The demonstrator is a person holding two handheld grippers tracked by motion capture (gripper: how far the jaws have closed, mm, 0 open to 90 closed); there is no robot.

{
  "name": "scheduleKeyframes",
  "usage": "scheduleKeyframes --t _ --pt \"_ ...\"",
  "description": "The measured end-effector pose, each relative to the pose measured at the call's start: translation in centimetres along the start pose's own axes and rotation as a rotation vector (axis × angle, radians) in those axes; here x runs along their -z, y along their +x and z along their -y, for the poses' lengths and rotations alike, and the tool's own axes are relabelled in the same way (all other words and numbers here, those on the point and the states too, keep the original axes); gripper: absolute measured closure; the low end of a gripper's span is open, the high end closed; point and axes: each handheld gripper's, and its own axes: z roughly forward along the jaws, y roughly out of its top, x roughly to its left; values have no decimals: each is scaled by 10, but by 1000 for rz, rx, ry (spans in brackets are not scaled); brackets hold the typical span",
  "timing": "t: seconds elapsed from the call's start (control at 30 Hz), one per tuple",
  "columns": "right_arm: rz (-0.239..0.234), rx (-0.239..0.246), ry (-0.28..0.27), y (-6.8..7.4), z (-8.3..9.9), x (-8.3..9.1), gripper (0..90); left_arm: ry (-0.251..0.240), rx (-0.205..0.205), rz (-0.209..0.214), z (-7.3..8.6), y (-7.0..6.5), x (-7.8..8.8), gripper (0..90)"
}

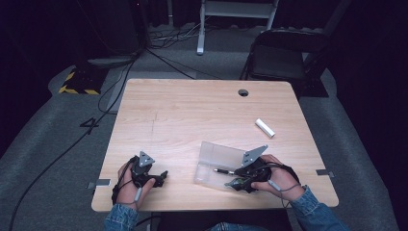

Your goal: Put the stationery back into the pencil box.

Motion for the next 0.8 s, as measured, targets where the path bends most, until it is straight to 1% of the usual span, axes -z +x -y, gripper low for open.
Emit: scheduleKeyframes --t 0.1,0.2,0.3,0.33,0.37,0.57,0.67,0.77,0.8 --pt "14 0 -15 -1 -1 5 392 -1 1 -1 0 0 0 108" --pt "31 -13 -38 -3 -2 9 394 3 -1 2 1 0 1 108" --pt "49 -18 -66 -6 -4 15 395 2 11 0 2 -1 2 108" --pt "49 -18 -66 -6 -4 15 395 2 11 0 2 -1 2 108" --pt "64 -22 -87 -8 -6 20 395 3 6 -1 2 -1 2 108" --pt "116 -50 -147 -16 -10 36 396 1 5 0 3 0 3 108" --pt "132 -58 -162 -19 -11 41 396 0 3 0 3 0 2 107" --pt "166 -73 -181 -25 -12 49 397 -1 3 -4 2 1 2 106" --pt "179 -75 -186 -27 -12 52 397 -2 9 -2 2 1 2 106"
